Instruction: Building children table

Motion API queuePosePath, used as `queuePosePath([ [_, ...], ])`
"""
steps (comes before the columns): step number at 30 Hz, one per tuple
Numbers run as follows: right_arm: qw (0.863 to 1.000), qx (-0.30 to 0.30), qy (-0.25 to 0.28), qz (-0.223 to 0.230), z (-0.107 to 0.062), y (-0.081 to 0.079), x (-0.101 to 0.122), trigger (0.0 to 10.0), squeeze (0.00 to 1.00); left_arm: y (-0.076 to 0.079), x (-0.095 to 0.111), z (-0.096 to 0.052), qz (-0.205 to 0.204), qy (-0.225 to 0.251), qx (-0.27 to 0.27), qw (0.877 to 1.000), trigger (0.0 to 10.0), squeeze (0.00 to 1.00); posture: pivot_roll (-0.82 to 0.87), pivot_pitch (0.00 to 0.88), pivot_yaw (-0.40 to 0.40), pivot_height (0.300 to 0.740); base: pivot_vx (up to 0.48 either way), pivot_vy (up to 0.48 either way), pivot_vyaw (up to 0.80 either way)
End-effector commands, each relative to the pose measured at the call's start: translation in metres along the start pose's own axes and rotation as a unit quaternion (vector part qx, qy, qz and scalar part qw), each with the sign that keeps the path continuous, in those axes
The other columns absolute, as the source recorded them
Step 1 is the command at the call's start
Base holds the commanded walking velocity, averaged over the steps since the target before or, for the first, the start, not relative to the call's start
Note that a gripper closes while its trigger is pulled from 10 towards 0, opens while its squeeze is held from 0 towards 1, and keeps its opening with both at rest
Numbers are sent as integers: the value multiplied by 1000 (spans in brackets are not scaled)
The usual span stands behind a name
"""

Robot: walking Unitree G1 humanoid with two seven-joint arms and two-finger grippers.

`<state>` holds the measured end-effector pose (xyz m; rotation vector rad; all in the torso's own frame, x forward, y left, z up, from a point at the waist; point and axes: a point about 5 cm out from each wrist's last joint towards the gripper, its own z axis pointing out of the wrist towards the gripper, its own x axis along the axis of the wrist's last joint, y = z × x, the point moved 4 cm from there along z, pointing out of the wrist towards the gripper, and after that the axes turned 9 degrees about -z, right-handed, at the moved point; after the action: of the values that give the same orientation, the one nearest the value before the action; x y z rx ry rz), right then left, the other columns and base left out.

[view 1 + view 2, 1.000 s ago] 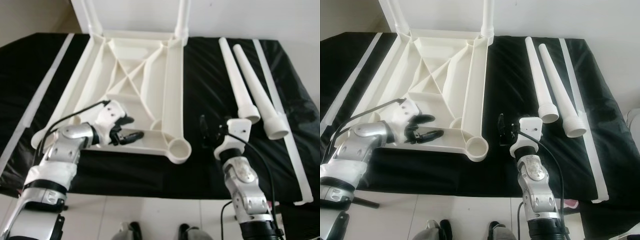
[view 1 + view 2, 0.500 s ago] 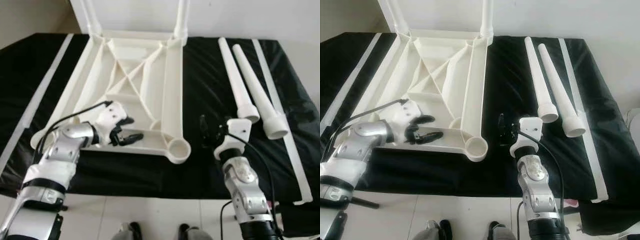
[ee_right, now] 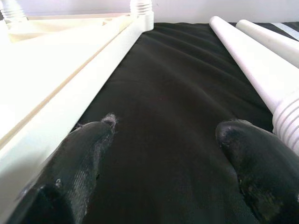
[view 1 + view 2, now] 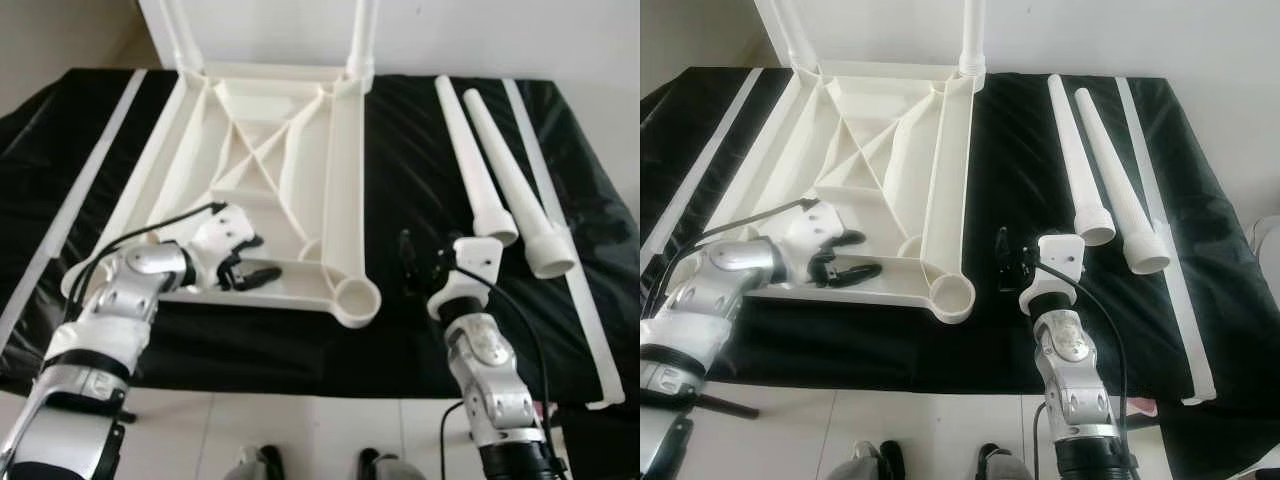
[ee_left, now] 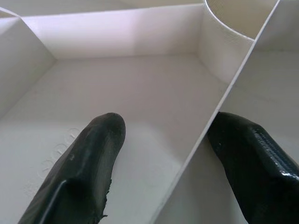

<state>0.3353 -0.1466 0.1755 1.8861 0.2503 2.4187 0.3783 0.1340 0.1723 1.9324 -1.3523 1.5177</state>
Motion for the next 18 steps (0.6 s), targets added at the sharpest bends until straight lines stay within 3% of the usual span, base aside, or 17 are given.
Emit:
queuePosePath([
  [1, 1000, 0, -4, 0, -4, -2, -4, 10000, 0, 1, -20, -2, -8, -36, 2, 999, 3686, 0, -82, 201, 46, 740, 0, 0, 0],
  [2, 1000, 0, -5, 0, -4, -2, -4, 10000, 0, 0, -21, -2, -9, -38, 6, 999, 10000, 0, -82, 199, 45, 740, 0, 0, 0],
  [3, 1000, 0, -5, 0, -4, -2, -4, 10000, 0, -1, -22, -2, -11, -41, 9, 999, 10000, 0, -82, 198, 43, 740, 0, 0, 0],
  [4, 1000, 1, -5, 0, -4, -2, -4, 10000, 0, -2, -23, -2, -12, -41, 14, 999, 3608, 0, -83, 198, 43, 740, 0, 0, 0],
  [5, 1000, 1, -4, 0, -4, -2, -4, 10000, 0, -4, -23, -2, -16, -42, 17, 999, 0, 0, -84, 198, 43, 740, 0, 0, 0],
  [10, 1000, 2, -3, -1, -4, -2, -3, 10000, 0, -5, -24, -3, -14, -41, 21, 999, 0, 0, -85, 194, 42, 740, 0, 0, 0],
  [18, 1000, 1, -3, 0, -3, -1, -2, 10000, 0, -28, -37, -10, -50, -75, 100, 991, 0, 0, -83, 198, 47, 740, 0, 0, 0],
])
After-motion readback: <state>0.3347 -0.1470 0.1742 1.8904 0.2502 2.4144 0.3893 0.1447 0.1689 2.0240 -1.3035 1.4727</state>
